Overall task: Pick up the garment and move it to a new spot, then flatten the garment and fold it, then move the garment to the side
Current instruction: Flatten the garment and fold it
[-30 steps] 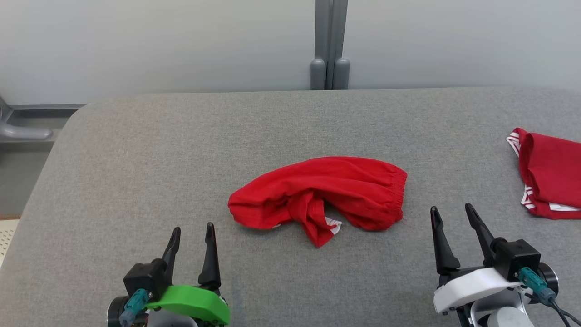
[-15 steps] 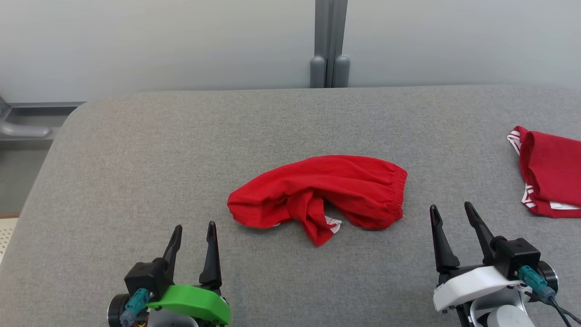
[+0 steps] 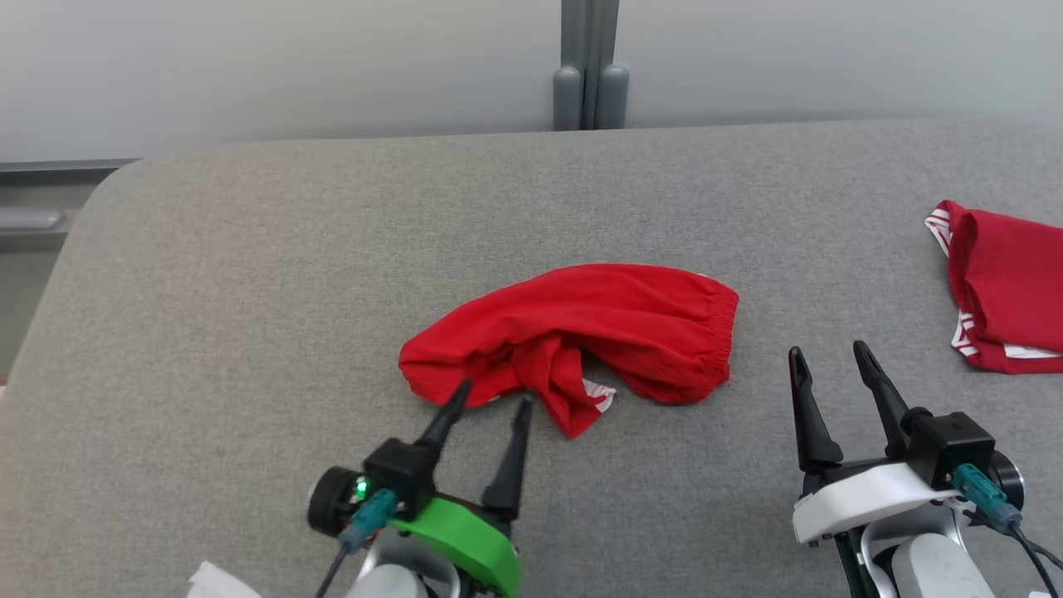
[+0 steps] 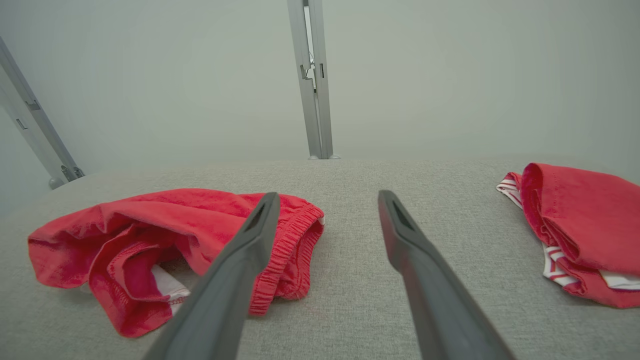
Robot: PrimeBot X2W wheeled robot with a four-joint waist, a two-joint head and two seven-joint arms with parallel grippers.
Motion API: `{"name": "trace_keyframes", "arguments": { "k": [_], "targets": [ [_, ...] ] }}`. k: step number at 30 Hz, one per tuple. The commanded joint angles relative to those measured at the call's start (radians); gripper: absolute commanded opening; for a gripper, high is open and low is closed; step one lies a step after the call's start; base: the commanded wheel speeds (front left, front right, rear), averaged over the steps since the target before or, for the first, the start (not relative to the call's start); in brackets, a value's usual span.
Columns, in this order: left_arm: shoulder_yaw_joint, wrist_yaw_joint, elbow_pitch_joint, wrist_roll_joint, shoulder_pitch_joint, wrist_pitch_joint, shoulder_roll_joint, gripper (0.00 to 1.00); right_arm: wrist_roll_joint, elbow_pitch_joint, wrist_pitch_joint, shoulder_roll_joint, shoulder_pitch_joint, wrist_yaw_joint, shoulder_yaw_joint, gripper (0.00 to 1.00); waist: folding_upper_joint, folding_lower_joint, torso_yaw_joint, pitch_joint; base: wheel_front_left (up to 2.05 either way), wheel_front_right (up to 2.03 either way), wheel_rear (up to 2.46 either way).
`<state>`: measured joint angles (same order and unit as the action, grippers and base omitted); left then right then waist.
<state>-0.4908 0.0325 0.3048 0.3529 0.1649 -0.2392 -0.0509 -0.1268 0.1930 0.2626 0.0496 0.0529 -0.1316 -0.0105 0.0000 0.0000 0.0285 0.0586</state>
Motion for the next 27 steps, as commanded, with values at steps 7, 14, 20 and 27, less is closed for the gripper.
{"name": "trace_keyframes", "arguments": {
  "k": [7,14,20,27],
  "targets": [
    [-0.237,0.007,0.1,0.077,0.131,0.046,-0.003,1.0,0.007,-0.013,0.003,0.002,0.05,0.002,-0.009,1.0,0.0,0.0,-0.098,0.094,0.0,0.0,0.0],
    [-0.285,-0.052,0.296,0.179,0.258,0.06,-0.003,1.0,-0.007,-0.016,0.003,0.002,0.084,0.002,-0.02,1.0,0.0,0.0,-0.185,0.157,0.0,0.0,0.0],
    [-0.293,-0.086,0.454,0.241,0.329,0.047,-0.002,0.8,-0.013,-0.02,0.003,0.002,0.087,0.002,-0.005,1.0,0.0,0.0,-0.218,0.176,0.0,0.0,0.0],
    [-0.355,-0.06,0.516,0.287,0.371,0.005,-0.001,0.0,-0.016,-0.021,0.003,0.002,0.075,0.002,0.007,1.0,0.0,0.0,-0.199,0.151,0.0,0.0,0.0]
  ]
}}
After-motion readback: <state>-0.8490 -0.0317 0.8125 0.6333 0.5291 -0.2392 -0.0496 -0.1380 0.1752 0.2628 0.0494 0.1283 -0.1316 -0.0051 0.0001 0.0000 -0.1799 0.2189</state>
